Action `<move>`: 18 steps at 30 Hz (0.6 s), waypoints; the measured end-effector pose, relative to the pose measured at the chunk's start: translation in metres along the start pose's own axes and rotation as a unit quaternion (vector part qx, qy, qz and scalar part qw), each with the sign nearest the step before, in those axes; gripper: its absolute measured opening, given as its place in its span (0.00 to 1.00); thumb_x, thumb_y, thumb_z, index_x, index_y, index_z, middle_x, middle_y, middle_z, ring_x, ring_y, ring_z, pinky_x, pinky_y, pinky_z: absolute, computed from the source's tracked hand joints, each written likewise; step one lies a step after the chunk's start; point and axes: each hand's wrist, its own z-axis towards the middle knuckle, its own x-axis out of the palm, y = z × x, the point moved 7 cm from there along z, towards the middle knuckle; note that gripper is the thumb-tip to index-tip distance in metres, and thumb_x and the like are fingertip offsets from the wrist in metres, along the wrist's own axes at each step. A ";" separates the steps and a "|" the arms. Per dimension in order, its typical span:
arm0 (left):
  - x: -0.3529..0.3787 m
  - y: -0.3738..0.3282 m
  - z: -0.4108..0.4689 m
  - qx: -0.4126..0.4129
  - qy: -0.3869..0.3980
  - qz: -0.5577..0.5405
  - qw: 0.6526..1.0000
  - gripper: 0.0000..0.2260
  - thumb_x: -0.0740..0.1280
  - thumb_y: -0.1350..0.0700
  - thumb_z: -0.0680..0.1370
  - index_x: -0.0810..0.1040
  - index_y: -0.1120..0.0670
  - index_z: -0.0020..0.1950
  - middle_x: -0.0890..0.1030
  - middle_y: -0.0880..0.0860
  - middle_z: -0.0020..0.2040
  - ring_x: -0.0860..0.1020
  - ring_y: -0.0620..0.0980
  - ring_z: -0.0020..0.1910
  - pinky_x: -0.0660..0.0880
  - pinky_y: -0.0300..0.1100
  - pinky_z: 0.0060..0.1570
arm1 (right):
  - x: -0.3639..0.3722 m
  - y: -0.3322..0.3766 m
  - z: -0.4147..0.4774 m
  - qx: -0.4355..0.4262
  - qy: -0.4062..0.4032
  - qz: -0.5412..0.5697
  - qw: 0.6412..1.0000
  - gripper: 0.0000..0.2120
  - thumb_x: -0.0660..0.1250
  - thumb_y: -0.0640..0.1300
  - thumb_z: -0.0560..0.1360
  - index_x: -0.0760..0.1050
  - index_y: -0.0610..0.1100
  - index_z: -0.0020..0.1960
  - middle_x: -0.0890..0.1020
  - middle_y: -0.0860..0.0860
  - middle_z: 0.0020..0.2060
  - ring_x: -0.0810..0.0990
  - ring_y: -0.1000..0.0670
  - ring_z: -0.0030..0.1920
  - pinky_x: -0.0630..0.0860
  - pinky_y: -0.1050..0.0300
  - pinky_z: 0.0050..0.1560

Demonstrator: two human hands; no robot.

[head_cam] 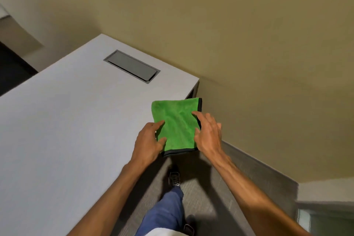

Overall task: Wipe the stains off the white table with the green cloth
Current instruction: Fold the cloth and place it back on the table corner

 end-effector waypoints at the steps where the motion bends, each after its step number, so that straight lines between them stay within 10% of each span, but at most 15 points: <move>1: -0.001 0.003 0.013 -0.008 -0.011 -0.004 1.000 0.28 0.76 0.60 0.73 0.76 0.55 0.73 0.80 0.56 0.60 0.80 0.55 0.51 0.77 0.49 0.58 | 0.004 0.002 0.019 -0.011 0.006 -0.003 1.000 0.33 0.67 0.28 0.71 0.72 0.48 0.73 0.78 0.48 0.56 0.75 0.48 0.58 0.66 0.50 0.53; 18: 0.020 0.027 0.229 -0.132 -0.079 -0.089 0.984 0.27 0.76 0.56 0.75 0.75 0.52 0.73 0.73 0.49 0.54 0.77 0.50 0.49 0.73 0.40 0.50 | 0.071 0.012 0.303 -0.126 0.121 -0.090 0.981 0.27 0.64 0.31 0.75 0.72 0.49 0.71 0.78 0.47 0.59 0.74 0.46 0.63 0.65 0.47 0.62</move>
